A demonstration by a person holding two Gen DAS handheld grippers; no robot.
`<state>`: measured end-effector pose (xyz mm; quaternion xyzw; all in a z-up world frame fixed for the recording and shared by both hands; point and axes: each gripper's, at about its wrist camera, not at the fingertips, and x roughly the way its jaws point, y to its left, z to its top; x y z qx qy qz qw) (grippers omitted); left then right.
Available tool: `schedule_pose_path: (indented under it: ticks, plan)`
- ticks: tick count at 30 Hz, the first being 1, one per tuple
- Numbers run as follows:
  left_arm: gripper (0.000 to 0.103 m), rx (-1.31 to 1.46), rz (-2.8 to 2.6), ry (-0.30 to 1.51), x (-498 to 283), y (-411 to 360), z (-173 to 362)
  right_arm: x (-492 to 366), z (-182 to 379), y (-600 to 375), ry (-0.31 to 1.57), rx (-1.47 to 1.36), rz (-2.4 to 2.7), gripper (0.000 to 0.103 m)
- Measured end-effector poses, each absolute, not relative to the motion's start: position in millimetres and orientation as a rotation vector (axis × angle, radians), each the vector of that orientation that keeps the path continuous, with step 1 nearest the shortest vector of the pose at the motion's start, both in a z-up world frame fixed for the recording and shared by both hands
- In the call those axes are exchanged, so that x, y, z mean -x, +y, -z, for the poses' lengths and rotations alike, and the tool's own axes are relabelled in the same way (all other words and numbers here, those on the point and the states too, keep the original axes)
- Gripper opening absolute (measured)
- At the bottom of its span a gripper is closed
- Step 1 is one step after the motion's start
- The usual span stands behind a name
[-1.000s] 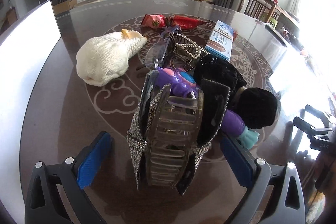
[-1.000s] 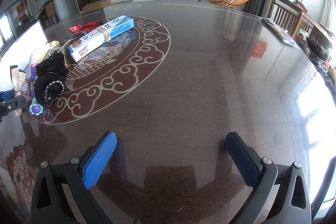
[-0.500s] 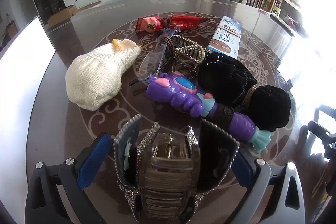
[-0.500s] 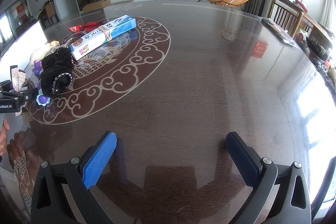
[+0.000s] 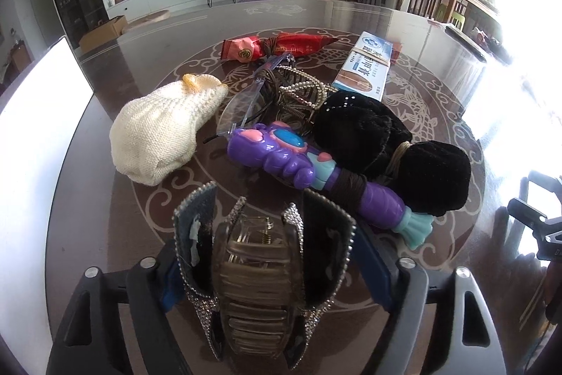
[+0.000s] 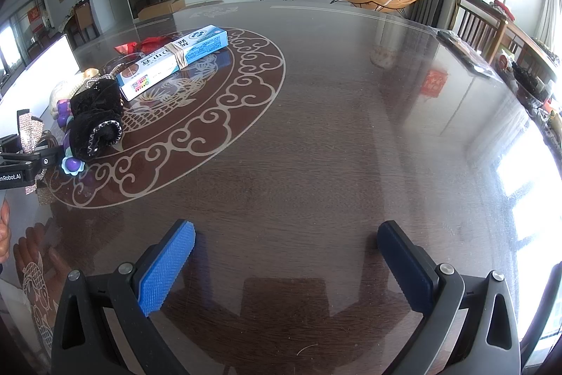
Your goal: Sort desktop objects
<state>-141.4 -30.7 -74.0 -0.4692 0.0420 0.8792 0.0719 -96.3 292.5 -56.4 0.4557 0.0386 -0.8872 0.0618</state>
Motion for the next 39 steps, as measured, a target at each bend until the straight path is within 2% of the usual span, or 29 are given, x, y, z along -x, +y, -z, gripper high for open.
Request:
schedule_pose_path:
  ticks: [2,14,25,29,31,36,39]
  plan:
    - [0.056,1.396,-2.641,0.129,136.9,-28.5,71.8,96.3,56.3,292.9,0.117,-1.378,2.683,0.103]
    - [0.056,1.432,-2.692,0.052,94.7,-44.6,70.4,96.5,56.4,292.4,0.117,-1.378,2.682,0.103]
    - [0.057,1.389,-2.706,0.072,77.8,-53.2,72.7,96.5,56.4,292.3,0.117,-1.378,2.682,0.103]
    - [0.081,1.394,-2.717,0.076,76.8,-54.4,76.6,96.4,56.4,292.3,0.117,-1.378,2.682,0.103]
    - [0.083,1.408,-2.726,0.06,78.7,-57.2,77.3,96.4,56.4,292.1,0.117,-1.378,2.682,0.103]
    - [0.099,1.456,-2.741,0.037,83.9,-62.2,80.0,96.4,56.5,291.9,0.117,-1.378,2.682,0.103]
    - [0.103,1.473,-2.743,0.026,85.4,-64.2,81.4,96.4,56.4,292.5,0.117,-1.378,2.682,0.103]
